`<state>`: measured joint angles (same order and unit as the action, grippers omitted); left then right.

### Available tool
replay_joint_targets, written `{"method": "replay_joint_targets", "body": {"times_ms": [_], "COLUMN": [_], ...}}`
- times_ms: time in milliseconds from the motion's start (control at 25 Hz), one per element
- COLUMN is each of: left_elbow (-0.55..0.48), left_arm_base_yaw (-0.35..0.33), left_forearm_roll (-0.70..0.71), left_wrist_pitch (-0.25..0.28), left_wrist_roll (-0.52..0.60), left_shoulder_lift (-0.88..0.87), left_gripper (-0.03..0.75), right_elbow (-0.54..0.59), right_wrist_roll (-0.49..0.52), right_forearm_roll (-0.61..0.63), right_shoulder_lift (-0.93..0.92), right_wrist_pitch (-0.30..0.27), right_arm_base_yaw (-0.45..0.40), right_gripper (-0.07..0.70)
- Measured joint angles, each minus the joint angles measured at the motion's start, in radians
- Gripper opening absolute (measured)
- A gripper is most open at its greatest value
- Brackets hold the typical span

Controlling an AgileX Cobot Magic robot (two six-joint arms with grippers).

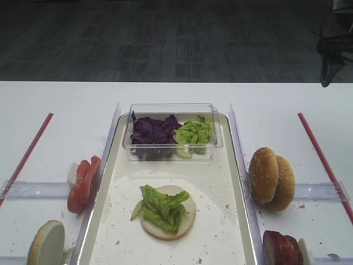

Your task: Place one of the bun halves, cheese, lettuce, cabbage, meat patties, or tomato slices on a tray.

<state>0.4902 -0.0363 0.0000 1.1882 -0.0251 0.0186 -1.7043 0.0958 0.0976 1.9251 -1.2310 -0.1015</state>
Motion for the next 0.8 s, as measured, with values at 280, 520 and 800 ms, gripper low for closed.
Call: {"method": "replay_joint_targets", "body": {"times_ms": [280,520,800], "left_elbow": [0.0,0.0,0.0], "left_arm_base_yaw": [0.0,0.0,0.0], "left_forearm_roll": [0.0,0.0,0.0], "left_wrist_pitch": [0.0,0.0,0.0], "left_wrist_roll": [0.0,0.0,0.0], "left_shoulder_lift": [0.0,0.0,0.0], "left_gripper": [0.491,0.491,0.491], "right_elbow": [0.156,0.354,0.58], "right_wrist_roll": [0.0,0.017,0.021], "right_forearm_roll": [0.035,0.057,0.078], "right_shoulder_lift": [-0.165,-0.374,-0.622], "right_wrist_pitch": [0.0,0.0,0.022], "right_arm_base_yaw": [0.0,0.0,0.0], "right_gripper": [0.678,0.678,0.678]}}
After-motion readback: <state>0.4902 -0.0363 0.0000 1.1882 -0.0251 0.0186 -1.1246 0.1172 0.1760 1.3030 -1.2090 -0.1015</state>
